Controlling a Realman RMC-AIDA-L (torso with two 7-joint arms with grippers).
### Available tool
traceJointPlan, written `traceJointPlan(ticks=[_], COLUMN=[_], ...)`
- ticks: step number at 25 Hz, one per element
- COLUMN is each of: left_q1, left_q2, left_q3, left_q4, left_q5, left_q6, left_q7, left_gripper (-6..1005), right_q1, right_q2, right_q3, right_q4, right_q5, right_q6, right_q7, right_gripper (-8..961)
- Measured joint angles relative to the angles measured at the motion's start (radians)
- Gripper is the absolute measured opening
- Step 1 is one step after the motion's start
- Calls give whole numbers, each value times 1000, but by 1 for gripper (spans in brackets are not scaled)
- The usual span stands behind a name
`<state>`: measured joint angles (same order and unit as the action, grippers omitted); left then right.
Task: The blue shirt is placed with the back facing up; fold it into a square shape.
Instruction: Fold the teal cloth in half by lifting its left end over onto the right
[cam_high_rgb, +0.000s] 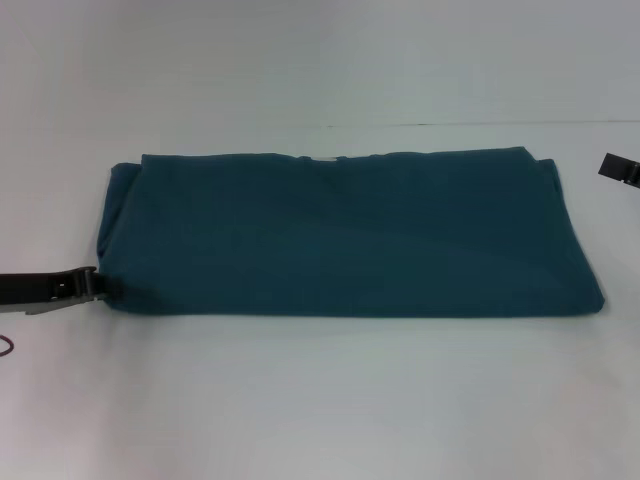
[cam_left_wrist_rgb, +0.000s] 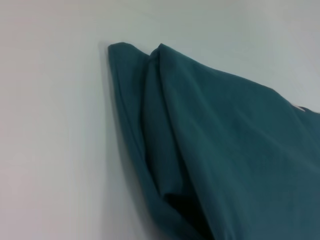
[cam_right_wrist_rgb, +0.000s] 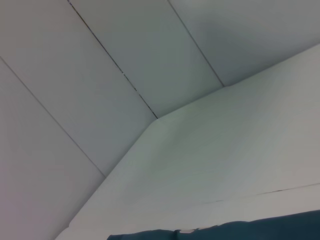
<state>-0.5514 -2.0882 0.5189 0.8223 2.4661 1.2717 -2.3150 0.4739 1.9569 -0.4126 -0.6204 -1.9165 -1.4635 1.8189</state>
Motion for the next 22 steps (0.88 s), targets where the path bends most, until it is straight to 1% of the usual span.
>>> traceJointPlan(ticks=[1, 7, 12, 16, 17, 20, 22], left_q1=[1, 17, 50, 72, 72, 96, 117], left_q2=[1, 5, 13, 22, 22, 30, 33], left_q3=[-3, -12, -30, -91, -91, -163, -180], left_q4=[3, 26, 67, 88, 88, 105, 128], left_q5=[8, 18, 19, 19, 19, 21, 21], left_q6=[-2, -3, 5, 28, 28, 61, 72], left_q7=[1, 11, 16, 41, 41, 74, 79], left_gripper=[8, 8, 7, 7, 7, 7, 8], right_q1=[0, 4, 20, 35, 37, 47, 52], right_q2=[2, 13, 35, 52, 55, 67, 74], right_q3=[0, -3, -11, -12, -13, -14, -20], right_q4=[0, 8, 10, 10, 10, 10, 10], right_q5=[0, 0, -4, -5, -5, -5, -5], right_q6=[1, 12, 30, 31, 31, 32, 39], right_q7=[0, -7, -10, -12, -12, -18, -22], right_gripper=[704, 704, 703, 703, 703, 703, 703])
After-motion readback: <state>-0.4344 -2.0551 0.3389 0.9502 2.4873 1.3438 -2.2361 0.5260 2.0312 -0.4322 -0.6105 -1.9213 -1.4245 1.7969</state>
